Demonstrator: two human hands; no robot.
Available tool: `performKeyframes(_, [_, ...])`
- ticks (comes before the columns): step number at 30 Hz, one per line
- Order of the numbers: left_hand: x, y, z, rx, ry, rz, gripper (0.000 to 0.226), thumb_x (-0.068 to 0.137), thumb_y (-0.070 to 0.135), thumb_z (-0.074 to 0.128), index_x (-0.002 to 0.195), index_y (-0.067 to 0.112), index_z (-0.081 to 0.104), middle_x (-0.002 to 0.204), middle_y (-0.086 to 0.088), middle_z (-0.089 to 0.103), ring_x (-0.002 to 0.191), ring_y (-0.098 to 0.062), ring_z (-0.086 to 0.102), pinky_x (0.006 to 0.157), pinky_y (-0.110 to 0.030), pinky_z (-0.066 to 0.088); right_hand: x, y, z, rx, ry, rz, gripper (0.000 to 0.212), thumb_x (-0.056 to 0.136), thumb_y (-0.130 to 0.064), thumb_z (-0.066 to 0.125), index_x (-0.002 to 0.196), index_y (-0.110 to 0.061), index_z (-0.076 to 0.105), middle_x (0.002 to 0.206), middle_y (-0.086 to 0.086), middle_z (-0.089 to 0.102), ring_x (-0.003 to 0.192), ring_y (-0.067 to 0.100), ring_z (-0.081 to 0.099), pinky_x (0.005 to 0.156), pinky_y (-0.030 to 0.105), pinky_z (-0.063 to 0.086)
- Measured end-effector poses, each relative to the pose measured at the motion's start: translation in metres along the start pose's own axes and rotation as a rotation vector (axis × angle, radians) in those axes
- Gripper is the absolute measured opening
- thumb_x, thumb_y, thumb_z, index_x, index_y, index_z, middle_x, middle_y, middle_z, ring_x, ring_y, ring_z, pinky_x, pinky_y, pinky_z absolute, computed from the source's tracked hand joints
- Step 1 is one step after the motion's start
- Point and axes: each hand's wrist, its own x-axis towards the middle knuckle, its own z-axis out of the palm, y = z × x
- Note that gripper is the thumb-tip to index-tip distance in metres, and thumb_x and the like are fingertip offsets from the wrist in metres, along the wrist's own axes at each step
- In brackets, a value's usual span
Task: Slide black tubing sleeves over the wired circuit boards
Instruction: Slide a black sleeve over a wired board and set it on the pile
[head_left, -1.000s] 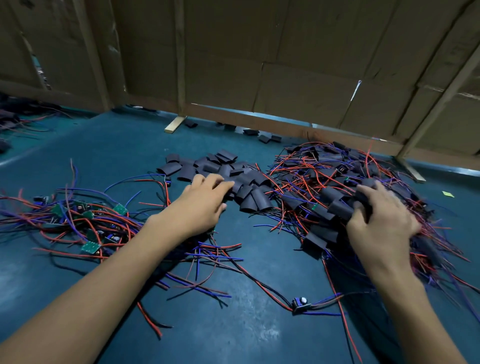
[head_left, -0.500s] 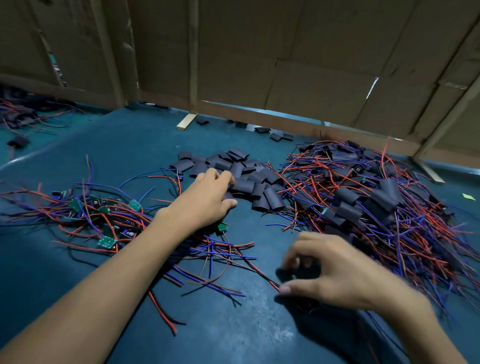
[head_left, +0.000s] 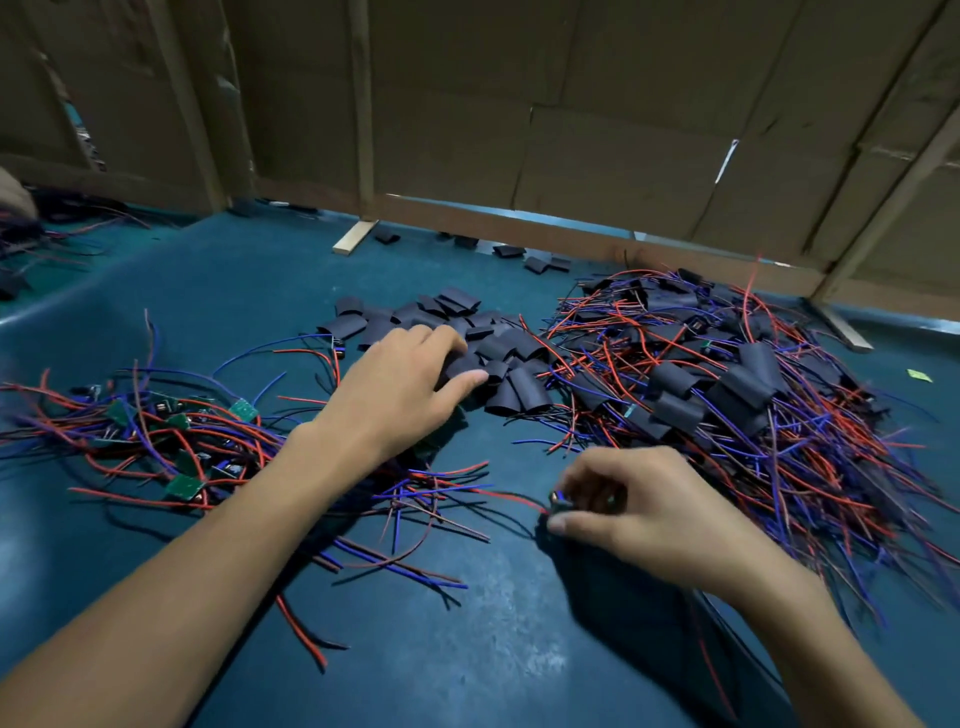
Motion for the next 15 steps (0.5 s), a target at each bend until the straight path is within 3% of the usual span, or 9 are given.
performKeyframes(4, [-0.002,0.008,-0.005,-0.208,0.122,0.075,0.043,0.093,0.043,0.066,0.124,0.014,0.064,0.115,0.001,0.067,0.109,-0.025,0.050,0.097,-0.040,0.044,0.004,0.007,0.005,0.193,0.297,-0.013,0.014,0.082,-0.026,0.083,0.094,-0.026,0.075,0.076,-0.011,0.072,0.069,0.002,0.065,0.070,0.017,0.049])
performKeyframes(6, [-0.003,0.011,-0.007,-0.331,0.148,0.070,0.045,0.089,0.042,0.071,0.125,0.017,0.064,0.113,0.006,0.065,0.110,-0.018,0.053,0.098,-0.030,0.044,0.006,0.008,0.004,0.357,0.403,-0.016,0.014,0.085,-0.016,0.080,0.096,-0.023,0.074,0.081,-0.006,0.074,0.073,0.013,0.070,0.073,0.026,0.055])
performKeyframes(9, [-0.002,0.012,-0.010,-0.388,0.177,0.063,0.048,0.085,0.039,0.077,0.127,0.018,0.064,0.115,0.009,0.064,0.103,-0.007,0.054,0.088,-0.010,0.039,0.008,0.011,-0.003,0.609,0.515,0.002,0.022,0.086,-0.003,0.077,0.095,-0.021,0.071,0.085,-0.002,0.074,0.073,0.012,0.067,0.067,0.024,0.054])
performKeyframes(12, [-0.001,0.011,-0.011,-0.412,0.165,0.057,0.051,0.084,0.032,0.080,0.129,0.015,0.063,0.123,0.002,0.066,0.107,-0.010,0.059,0.086,-0.014,0.045,0.006,0.013,-0.014,0.729,0.489,-0.012,0.023,0.080,-0.015,0.079,0.101,-0.019,0.073,0.086,-0.005,0.070,0.073,0.005,0.060,0.067,0.014,0.048])
performKeyframes(15, [-0.002,0.014,-0.012,-0.465,0.108,0.026,0.051,0.085,0.022,0.080,0.132,0.017,0.062,0.127,0.000,0.062,0.113,-0.012,0.059,0.094,-0.021,0.050,0.004,0.013,-0.017,0.676,0.482,-0.019,0.017,0.082,-0.030,0.079,0.095,-0.020,0.078,0.080,-0.010,0.070,0.072,0.004,0.059,0.070,0.020,0.050])
